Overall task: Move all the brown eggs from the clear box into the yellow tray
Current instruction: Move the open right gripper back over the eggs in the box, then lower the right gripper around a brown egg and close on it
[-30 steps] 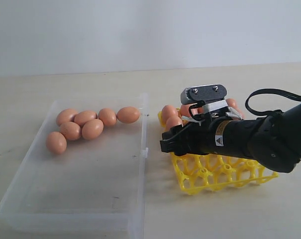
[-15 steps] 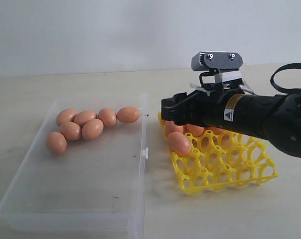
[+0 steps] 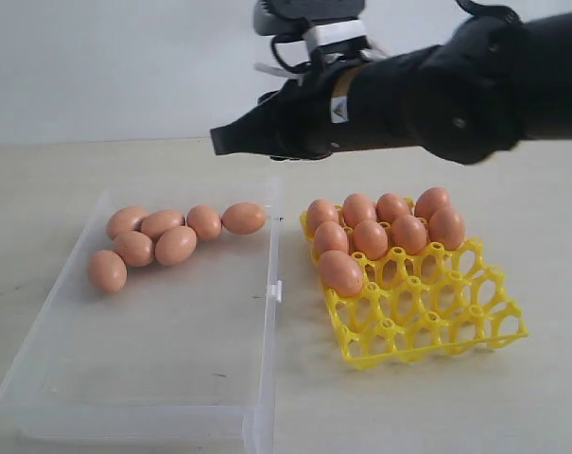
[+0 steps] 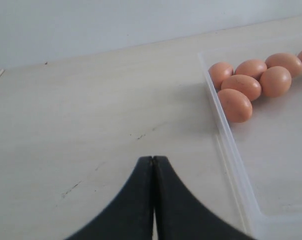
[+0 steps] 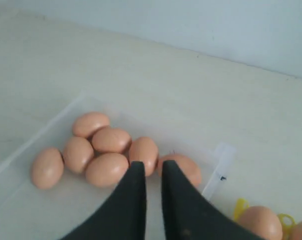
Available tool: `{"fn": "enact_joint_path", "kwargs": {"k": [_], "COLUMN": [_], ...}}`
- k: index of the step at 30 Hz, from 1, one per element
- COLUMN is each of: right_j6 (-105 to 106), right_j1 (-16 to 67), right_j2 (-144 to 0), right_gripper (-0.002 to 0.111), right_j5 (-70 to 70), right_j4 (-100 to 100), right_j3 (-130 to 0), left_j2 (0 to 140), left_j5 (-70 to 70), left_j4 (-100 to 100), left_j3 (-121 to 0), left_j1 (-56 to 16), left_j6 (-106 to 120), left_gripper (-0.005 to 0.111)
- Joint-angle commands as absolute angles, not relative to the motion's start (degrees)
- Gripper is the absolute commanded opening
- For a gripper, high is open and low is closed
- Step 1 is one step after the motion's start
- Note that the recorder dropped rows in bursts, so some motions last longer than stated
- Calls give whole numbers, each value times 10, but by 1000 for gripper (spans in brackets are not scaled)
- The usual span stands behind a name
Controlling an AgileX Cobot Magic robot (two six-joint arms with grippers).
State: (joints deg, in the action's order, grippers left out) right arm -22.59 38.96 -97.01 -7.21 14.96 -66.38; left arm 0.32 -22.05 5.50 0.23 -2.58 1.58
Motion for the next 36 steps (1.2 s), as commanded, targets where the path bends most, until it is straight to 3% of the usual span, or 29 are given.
{"fn": "enact_joint_path", "kwargs": {"k": [1, 4, 14, 21, 28, 36], "right_j6": [-14, 87, 91, 70, 26, 0], "right_j1": [411, 424, 457, 460, 460, 460], "right_j2": [-1055, -1121, -1271, -1355, -1387, -1413], "right_gripper": [0, 0, 1, 19, 47, 49], "right_j5": [-275, -374, -533, -614, -555, -532], "right_j4": [14, -82, -141, -168, -238, -232], "right_j3": [-795, -883, -1101, -1229, -1290, -1291], "left_j2": [0, 0, 0, 0, 0, 0], "left_j5": [-217, -217, -217, -217, -217, -217], "left_j4": [54, 54, 54, 54, 54, 54], "left_j3": [0, 0, 0, 0, 0, 0], "left_j1": [-29, -29, -29, -29, -29, -29], "left_j6": [13, 13, 13, 13, 13, 13], "left_gripper": [0, 0, 0, 0, 0, 0]}}
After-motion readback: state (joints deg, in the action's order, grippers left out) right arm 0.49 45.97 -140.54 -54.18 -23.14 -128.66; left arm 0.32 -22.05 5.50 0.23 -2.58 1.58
